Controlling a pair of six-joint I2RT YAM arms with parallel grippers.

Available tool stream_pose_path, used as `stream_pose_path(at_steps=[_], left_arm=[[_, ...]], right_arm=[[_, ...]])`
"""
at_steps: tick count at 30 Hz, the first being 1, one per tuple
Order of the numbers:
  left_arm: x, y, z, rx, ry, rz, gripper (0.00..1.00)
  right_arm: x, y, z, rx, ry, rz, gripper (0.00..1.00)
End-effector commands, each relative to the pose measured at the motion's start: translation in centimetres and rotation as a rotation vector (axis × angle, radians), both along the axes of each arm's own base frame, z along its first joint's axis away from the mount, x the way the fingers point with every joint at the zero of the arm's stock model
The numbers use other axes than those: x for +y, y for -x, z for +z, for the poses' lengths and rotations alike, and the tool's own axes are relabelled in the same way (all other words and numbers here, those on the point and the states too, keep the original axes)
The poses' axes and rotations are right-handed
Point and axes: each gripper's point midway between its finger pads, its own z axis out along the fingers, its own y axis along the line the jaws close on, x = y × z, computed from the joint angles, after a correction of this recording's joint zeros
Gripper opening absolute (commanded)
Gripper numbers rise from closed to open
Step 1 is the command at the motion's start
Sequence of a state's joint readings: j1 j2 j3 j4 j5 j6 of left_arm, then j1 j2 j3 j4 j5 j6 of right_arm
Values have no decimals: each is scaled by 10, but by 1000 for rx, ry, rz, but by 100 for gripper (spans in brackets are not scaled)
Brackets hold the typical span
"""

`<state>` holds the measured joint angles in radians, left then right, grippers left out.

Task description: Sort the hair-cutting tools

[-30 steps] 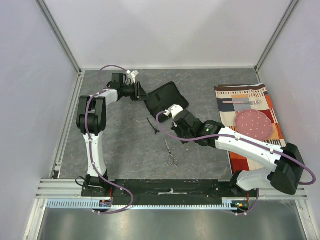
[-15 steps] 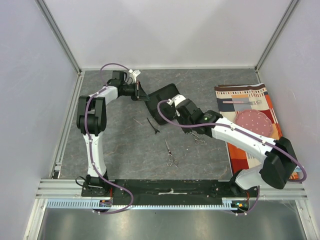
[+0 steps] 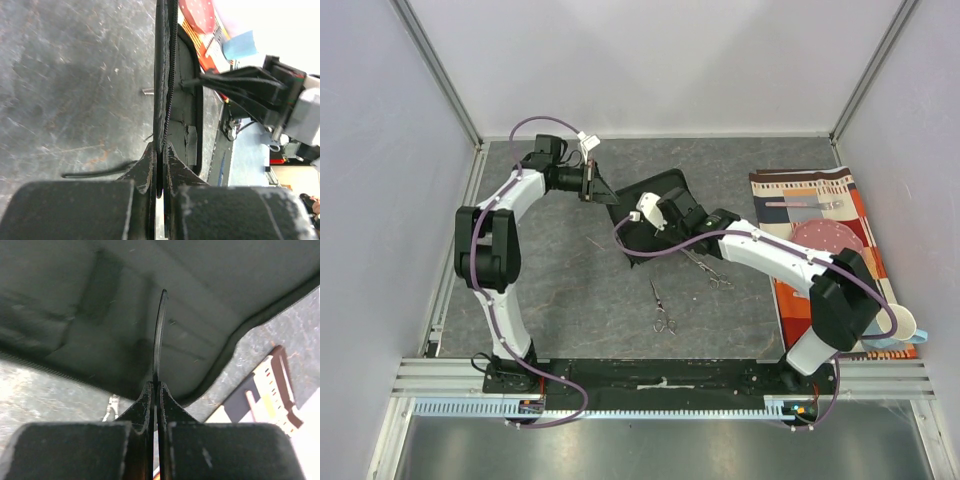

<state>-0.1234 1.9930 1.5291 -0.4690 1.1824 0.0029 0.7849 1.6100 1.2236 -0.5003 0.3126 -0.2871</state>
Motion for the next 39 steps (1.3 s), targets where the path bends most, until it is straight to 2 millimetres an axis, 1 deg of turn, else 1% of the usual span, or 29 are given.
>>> stream_pose_path(at_steps=[1,2,3,5,6,8,9,11,15,16,19,23,28,32,35,36,39], left_arm=[[-6,30,15,-53,39,-66,2],[-6,36,9,-36,36,-66,2],[-5,40,7,-31,36,-68,2],[-6,45,4,-22,18,-63,2],[-10,47,4,-30,5,-77,2],[-13,50,14,-33,29,-101,2],[-14,53,15,-34,26,-106,2],[-16,55,16,-48,10,-107,2],[-24,63,18,-48,0,-145,2],[-23,64,16,-42,-16,-143,2],[-25,70,23,-65,-16,-161,2],[-25,73,30,-90,-18,-168,2],[-24,74,35,-109,-20,-167,2],[-26,75,38,-112,-7,-176,2],[-26,77,39,-118,1,-182,2],[-26,78,40,-117,4,-186,2],[-27,80,40,-115,8,-192,2]], right_arm=[[4,-32,31,-123,62,146,0],[9,-32,35,-127,51,182,0],[13,-34,43,-152,78,245,0],[20,-32,52,-163,75,321,0],[23,-34,61,-187,90,362,0],[24,-29,56,-156,130,431,0],[26,-27,57,-147,142,464,0],[21,-21,42,-84,214,521,0],[12,-18,30,-54,292,570,0],[9,-19,29,-58,313,564,0],[2,-21,27,-60,360,565,0],[1,-17,27,-56,368,587,0],[-3,-10,22,-39,373,611,0],[-1,0,18,-27,340,646,0],[3,1,16,-27,332,663,0],[7,1,15,-32,316,674,0],[13,0,15,-44,303,686,0]])
